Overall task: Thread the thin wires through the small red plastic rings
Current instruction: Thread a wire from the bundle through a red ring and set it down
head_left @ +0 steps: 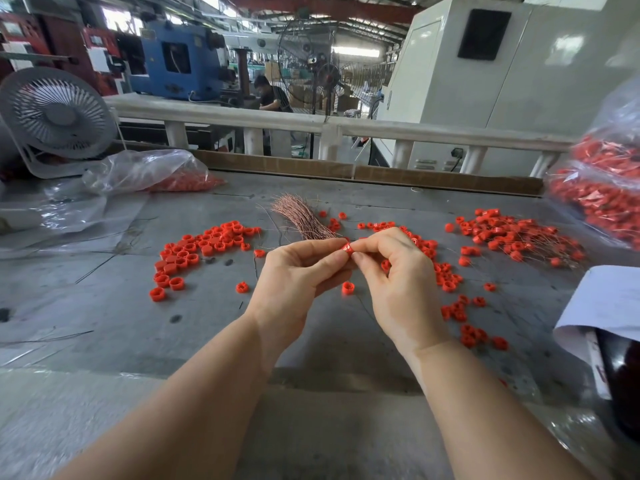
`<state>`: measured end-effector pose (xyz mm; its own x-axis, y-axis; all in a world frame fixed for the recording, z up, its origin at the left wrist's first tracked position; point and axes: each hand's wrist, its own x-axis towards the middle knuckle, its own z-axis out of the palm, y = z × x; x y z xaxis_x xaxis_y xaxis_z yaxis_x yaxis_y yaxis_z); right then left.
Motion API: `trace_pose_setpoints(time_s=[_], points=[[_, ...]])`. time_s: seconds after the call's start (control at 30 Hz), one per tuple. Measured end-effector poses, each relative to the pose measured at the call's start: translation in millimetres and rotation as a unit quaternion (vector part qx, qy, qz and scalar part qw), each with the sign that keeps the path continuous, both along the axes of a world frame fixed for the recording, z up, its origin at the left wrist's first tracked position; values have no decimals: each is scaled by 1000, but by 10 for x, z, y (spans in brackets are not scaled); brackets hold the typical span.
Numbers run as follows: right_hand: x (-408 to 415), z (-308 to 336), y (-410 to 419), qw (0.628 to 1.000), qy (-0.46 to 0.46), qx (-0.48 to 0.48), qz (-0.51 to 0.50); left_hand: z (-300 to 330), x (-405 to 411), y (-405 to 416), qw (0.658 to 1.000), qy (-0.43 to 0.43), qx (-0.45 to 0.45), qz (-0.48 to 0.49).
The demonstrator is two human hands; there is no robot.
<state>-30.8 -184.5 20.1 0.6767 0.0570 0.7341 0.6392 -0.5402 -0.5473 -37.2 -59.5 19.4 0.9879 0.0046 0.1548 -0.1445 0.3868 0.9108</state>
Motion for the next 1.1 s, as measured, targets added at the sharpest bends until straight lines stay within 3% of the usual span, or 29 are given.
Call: trace_pose_setpoints(time_s=[0.3, 0.73, 1.1], points=[[4, 9, -6, 1000, 9, 6, 15, 19, -10, -14, 1000, -12, -8, 14], [23, 11, -13, 1000, 21, 17, 6, 3, -14, -53, 994, -61, 68, 67], [38, 6, -32, 998, 38, 33, 30, 18, -26, -31, 999, -34, 17, 38]])
